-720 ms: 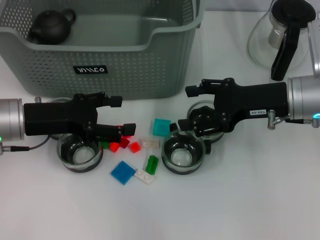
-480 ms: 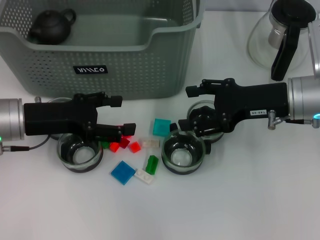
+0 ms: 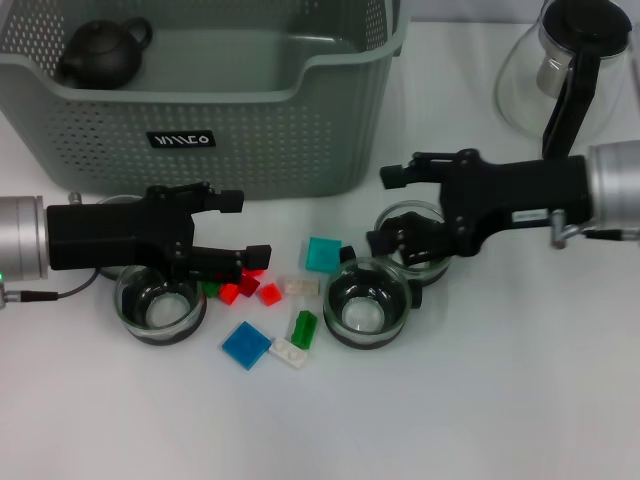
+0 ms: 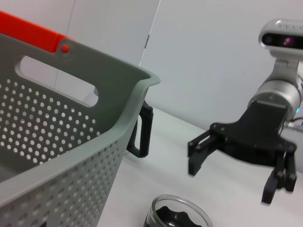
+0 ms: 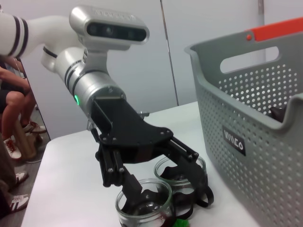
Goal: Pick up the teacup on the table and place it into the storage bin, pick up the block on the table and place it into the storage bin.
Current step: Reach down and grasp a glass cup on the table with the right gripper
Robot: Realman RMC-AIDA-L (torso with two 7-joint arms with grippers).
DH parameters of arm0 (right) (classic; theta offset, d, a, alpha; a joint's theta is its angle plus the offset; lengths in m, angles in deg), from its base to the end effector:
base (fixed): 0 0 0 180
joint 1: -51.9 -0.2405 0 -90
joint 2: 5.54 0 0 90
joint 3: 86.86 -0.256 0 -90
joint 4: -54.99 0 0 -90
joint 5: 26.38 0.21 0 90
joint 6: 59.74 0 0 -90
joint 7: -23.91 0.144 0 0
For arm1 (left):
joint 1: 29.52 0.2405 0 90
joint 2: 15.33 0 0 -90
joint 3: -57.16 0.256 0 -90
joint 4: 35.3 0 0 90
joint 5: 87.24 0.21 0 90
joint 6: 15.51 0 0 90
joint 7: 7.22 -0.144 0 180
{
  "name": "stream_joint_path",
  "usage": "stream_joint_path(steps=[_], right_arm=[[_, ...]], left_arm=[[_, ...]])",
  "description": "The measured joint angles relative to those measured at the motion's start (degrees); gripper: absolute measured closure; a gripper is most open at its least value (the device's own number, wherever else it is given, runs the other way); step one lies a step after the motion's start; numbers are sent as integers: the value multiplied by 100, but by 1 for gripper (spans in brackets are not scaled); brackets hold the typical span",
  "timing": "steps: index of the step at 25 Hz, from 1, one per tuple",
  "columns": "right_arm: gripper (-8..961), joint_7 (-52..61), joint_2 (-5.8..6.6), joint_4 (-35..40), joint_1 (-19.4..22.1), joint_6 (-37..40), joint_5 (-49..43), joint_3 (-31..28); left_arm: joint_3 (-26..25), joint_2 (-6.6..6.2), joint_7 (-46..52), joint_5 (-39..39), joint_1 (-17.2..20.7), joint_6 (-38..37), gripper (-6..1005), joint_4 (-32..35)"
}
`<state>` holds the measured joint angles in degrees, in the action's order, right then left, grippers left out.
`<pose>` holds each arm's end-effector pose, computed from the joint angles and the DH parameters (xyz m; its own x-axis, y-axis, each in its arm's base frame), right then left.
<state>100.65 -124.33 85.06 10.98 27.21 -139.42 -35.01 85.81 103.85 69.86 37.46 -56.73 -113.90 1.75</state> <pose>0.2040 0.3478 -0.0456 0.8883 -0.2336 -0.3954 -0.2517 -0.9678 0.0063 -0.2904 0.2914 0.0069 0.7583 0.4121 0.5051 0.5076 -0.8594 -0.0608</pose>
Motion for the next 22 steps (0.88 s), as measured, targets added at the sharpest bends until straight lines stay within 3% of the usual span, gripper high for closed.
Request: stream_joint_path(steps=[8, 13, 17, 22], right_arm=[[12, 1737, 158, 1658, 437, 656, -367, -15], [12, 3017, 251, 2589, 434, 1103, -902, -54], [12, 3851, 205, 3199, 298, 1143, -1631, -29], [12, 4444, 107, 3306, -92, 1107, -2561, -6]], left_arm=[[0, -9, 0, 0, 1, -6, 50, 4], [0, -1, -8, -65, -12, -19, 50, -1], [0, 7, -26, -88, -12, -31, 50, -1], [0, 8, -48, -152, -9, -52, 50, 5]])
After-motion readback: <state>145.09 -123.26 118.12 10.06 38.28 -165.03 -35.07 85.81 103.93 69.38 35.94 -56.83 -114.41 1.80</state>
